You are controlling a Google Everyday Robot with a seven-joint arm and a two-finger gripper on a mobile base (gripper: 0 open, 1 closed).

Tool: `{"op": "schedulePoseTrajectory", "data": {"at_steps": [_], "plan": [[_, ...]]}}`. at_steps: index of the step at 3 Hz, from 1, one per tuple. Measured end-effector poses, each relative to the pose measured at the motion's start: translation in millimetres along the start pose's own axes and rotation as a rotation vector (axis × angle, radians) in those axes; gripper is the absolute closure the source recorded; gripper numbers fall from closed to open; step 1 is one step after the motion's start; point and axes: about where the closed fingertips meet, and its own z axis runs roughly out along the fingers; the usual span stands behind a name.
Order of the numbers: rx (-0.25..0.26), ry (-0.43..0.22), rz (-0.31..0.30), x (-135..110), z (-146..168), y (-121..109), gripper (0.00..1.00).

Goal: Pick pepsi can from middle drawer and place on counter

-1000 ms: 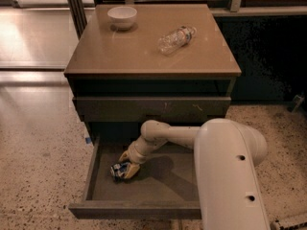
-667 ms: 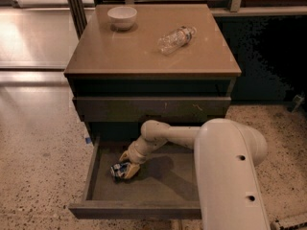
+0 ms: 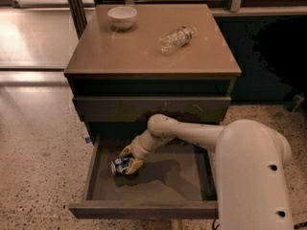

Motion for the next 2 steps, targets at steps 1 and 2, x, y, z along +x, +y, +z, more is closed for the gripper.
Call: {"op": "schedulePoseTrajectory", "data": {"at_steps": [1, 2], "plan": [[0.047, 0.011, -0.032, -25.8, -47.3, -2.0, 1.0], [0.106, 0.076, -0.093, -64.2, -116.7, -15.7, 1.0]]}}
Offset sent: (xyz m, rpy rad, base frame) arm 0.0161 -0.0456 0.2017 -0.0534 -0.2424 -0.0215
